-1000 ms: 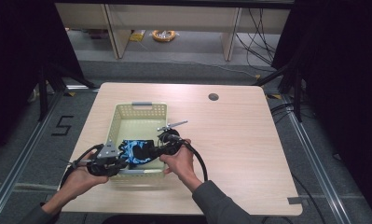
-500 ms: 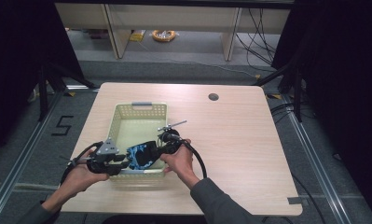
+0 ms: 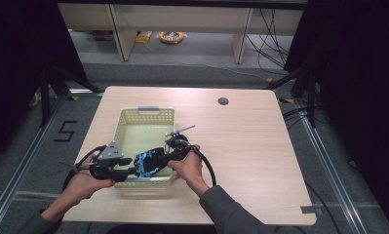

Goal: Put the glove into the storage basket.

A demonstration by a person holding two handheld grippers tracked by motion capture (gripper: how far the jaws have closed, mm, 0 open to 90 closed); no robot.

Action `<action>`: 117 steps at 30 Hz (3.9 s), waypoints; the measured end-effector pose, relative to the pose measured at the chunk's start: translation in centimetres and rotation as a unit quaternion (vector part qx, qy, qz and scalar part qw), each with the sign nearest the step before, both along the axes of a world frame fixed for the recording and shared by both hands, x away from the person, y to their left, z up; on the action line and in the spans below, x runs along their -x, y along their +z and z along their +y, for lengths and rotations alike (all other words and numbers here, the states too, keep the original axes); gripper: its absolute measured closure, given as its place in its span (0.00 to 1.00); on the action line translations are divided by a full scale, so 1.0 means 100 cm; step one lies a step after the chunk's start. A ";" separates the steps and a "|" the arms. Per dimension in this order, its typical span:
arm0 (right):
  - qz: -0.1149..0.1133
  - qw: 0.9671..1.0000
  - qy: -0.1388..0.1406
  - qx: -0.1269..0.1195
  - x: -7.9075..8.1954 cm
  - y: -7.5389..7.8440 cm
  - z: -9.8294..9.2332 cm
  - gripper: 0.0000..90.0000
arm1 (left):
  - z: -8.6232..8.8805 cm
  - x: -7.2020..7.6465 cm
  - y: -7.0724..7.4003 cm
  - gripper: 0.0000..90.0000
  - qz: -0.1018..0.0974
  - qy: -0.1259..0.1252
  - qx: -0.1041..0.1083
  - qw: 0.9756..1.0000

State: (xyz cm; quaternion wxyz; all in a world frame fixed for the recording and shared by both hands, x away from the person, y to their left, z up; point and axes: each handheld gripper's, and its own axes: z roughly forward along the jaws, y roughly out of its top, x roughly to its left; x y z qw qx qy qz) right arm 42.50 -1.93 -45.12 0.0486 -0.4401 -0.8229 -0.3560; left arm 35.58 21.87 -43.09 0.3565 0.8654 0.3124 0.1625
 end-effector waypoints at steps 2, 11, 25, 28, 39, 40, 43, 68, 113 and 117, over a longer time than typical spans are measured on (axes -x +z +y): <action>-0.009 1.000 0.003 0.010 0.000 0.001 0.000 0.88 | -0.001 0.002 0.000 0.65 0.004 0.004 0.007 1.000; -0.043 0.997 0.011 0.062 0.003 0.013 0.008 0.76 | -0.005 0.005 0.003 0.64 0.001 -0.011 0.004 1.000; -0.085 0.996 0.001 0.034 0.001 0.038 -0.009 0.67 | -0.008 0.009 0.006 0.50 0.014 0.001 0.030 0.999; -0.083 0.996 0.002 0.033 0.002 0.042 -0.016 0.64 | -0.011 0.011 0.007 0.43 0.023 0.010 0.048 0.999; -0.109 0.994 -0.001 0.007 0.008 0.047 -0.044 0.49 | -0.020 0.020 0.012 0.32 0.023 0.010 0.086 0.996; -0.114 0.993 0.004 -0.003 0.009 0.046 -0.046 0.49 | -0.023 0.022 0.011 0.31 0.022 0.019 0.102 0.994; -0.120 0.993 -0.001 -0.004 0.013 0.047 -0.054 0.47 | -0.028 0.025 0.012 0.30 0.025 0.018 0.109 0.994; -0.137 0.989 -0.019 -0.048 0.050 0.045 -0.113 0.41 | -0.060 0.053 0.003 0.26 0.032 -0.024 0.142 0.989; -0.160 0.984 -0.014 -0.070 0.106 -0.002 -0.158 0.32 | -0.061 0.085 -0.026 0.24 0.029 -0.050 0.147 0.988; -0.166 0.984 -0.015 -0.065 0.109 -0.007 -0.161 0.30 | -0.062 0.089 -0.031 0.22 0.032 -0.057 0.145 0.987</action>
